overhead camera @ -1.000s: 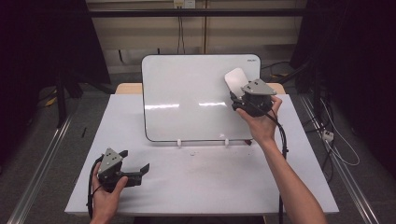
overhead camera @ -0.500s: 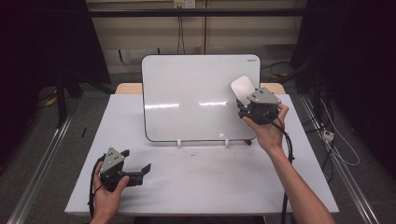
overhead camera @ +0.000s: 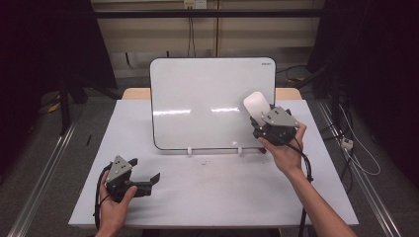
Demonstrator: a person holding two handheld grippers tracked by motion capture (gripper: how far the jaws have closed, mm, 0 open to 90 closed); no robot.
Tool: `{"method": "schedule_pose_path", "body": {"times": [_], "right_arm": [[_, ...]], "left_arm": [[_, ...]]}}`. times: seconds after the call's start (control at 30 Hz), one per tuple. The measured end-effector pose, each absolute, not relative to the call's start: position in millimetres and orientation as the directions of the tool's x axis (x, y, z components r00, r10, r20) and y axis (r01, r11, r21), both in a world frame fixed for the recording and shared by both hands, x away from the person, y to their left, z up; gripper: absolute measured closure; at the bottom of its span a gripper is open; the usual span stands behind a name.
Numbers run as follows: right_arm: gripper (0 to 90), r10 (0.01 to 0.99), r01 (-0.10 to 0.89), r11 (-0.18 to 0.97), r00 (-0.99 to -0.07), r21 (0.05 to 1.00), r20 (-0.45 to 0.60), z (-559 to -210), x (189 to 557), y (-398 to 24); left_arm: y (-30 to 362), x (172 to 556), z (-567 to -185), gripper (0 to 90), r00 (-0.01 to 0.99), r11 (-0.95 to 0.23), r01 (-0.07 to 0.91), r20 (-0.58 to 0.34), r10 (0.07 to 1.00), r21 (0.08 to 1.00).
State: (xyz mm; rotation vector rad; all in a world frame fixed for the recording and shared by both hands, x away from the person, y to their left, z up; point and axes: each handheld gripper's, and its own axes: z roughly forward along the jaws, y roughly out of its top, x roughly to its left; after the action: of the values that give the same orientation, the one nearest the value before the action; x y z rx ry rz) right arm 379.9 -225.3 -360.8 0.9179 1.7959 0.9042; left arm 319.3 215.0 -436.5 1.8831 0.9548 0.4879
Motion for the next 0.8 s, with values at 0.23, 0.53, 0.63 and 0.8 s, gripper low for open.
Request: {"method": "schedule_pose_path", "body": {"times": [0.23, 0.53, 0.63, 0.8], "right_arm": [[31.4, 0.878, 0.216, 0.417, -0.348, 0.883, -0.329, -370.1, 370.2, -229.2], [31.4, 0.877, 0.228, 0.411, -0.363, 0.883, -0.315, -385.0, 362.4, -229.3], [31.4, 0.872, 0.243, 0.426, -0.366, 0.872, -0.325, -391.7, 362.9, -226.8], [31.4, 0.861, 0.260, 0.457, -0.370, 0.851, -0.350, -405.9, 366.4, -220.9]], "left_arm": [[214.9, 318.6, -436.1, 4.5, 0.613, -0.261, 0.412, -0.053, 0.788, 0.873], [212.2, 319.4, -436.1, 4.5, 0.615, -0.256, 0.413, -0.060, 0.786, 0.874], [211.4, 318.7, -436.3, 4.5, 0.619, -0.260, 0.415, -0.061, 0.783, 0.872], [214.5, 320.3, -436.9, 4.5, 0.611, -0.254, 0.417, -0.062, 0.789, 0.873]]}}
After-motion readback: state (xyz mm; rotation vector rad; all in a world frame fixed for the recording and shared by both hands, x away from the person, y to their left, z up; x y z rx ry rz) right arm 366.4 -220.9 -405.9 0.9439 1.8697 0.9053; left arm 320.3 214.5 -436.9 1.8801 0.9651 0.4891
